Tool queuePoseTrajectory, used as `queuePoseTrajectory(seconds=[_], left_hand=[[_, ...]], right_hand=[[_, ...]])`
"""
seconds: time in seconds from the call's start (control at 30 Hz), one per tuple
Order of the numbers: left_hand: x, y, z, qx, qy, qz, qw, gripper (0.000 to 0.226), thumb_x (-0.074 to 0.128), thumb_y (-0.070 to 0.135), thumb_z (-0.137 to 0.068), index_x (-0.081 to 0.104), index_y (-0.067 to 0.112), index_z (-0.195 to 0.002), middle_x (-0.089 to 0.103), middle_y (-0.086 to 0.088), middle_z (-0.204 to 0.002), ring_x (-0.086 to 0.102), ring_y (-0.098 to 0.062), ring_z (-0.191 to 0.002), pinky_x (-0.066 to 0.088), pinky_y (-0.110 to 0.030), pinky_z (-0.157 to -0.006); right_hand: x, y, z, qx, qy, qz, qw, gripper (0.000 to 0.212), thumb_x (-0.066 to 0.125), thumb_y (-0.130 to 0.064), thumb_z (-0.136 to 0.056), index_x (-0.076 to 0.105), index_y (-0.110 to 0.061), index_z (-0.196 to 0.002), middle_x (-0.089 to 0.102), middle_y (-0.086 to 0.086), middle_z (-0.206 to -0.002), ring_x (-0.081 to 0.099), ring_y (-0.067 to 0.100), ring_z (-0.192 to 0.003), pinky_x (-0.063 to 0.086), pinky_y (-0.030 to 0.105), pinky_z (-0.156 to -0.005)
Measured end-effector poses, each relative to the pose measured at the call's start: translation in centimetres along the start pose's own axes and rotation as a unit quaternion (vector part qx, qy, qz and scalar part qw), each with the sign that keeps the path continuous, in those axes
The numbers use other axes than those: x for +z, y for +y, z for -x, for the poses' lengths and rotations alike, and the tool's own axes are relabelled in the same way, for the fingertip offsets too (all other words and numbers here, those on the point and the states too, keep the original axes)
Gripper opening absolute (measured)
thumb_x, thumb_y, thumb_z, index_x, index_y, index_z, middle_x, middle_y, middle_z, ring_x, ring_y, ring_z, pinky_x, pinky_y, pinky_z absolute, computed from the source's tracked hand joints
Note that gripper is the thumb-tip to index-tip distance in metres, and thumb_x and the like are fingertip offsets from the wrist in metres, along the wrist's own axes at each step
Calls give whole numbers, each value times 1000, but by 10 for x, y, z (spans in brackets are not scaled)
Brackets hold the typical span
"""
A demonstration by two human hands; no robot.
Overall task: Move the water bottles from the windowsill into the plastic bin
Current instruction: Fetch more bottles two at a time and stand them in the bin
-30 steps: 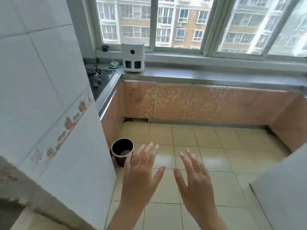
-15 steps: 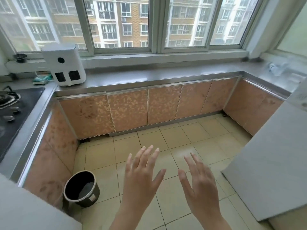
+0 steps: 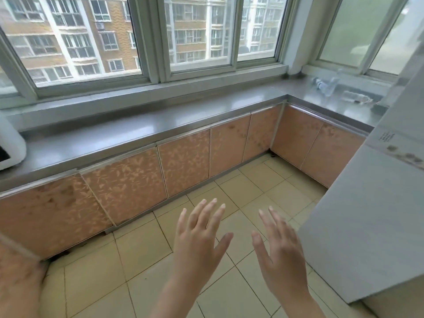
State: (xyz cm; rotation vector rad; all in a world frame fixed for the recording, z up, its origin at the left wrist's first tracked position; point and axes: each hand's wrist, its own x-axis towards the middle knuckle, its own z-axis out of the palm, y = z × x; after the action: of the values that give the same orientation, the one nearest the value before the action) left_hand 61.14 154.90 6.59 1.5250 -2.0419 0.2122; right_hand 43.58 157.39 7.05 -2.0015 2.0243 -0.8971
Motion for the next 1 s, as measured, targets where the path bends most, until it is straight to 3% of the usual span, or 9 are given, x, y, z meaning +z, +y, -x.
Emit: queuePoseTrajectory(seconds=[0.43,0.57,0.7,0.87,1.0], left_hand=[[128,-53,-231,22,-14,-27,999,54,47,51,-85,69,22,-126,64,4,-134,60,-21,-126,43,-51,-104],[162,-59,-298,24,-9,-10,1000,55,47,52,-86,69,22,-126,64,3,-134,60,-22,-126,30,-45,-107],[201,-60,-362,32,-25,17,999,56,46,52,-85,70,21,-126,65,3,-134,60,-22,-125,42,-50,-105],[265,-65,-452,44,-44,60,996,58,43,52,-86,68,21,-128,63,3,-136,58,-22,-128,41,-52,-106],[309,-64,-536,76,-45,74,993,56,44,50,-85,72,18,-122,67,0,-130,63,-25,-122,46,-57,-98]], right_hand=[[73,47,-252,10,-9,-70,997,63,26,-54,-88,48,-26,-140,38,-3,-152,33,18,-140,30,46,-113],[79,63,-319,10,-2,-55,998,60,28,-53,-90,48,-26,-140,38,-2,-152,34,18,-140,27,44,-114],[86,90,-377,30,8,-35,999,60,29,-53,-90,49,-26,-140,37,-3,-152,34,18,-140,25,43,-115],[95,126,-461,71,33,-10,997,64,29,-53,-87,54,-20,-136,41,1,-150,39,23,-138,28,48,-113],[97,152,-540,113,54,12,992,69,22,-58,-84,48,-25,-140,34,-4,-154,30,16,-143,20,44,-118]])
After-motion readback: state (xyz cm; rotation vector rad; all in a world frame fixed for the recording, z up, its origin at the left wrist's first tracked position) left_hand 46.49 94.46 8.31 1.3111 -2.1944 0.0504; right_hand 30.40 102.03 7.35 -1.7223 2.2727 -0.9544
